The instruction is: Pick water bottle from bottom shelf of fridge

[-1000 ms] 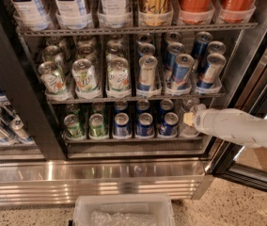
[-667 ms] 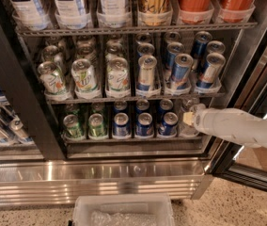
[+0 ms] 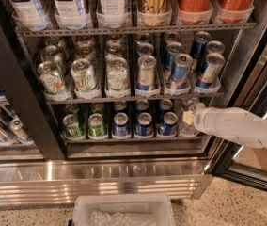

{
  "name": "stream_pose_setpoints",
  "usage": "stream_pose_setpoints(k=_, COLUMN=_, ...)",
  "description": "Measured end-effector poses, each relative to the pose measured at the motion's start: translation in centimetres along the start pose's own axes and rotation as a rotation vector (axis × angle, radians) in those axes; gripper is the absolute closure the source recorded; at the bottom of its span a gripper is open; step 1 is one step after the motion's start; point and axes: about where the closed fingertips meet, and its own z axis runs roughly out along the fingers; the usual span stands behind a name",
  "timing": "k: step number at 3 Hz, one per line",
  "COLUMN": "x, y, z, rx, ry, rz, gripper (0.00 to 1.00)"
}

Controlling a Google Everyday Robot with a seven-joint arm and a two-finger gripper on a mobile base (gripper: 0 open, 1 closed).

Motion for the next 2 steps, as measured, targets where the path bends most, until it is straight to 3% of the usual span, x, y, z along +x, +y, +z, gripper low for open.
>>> stream_pose_setpoints(k=2, x=-2.6, y=3.2, z=-4.3, rx=-0.122, ry=-0.030, rz=-0.021, gripper=1.00)
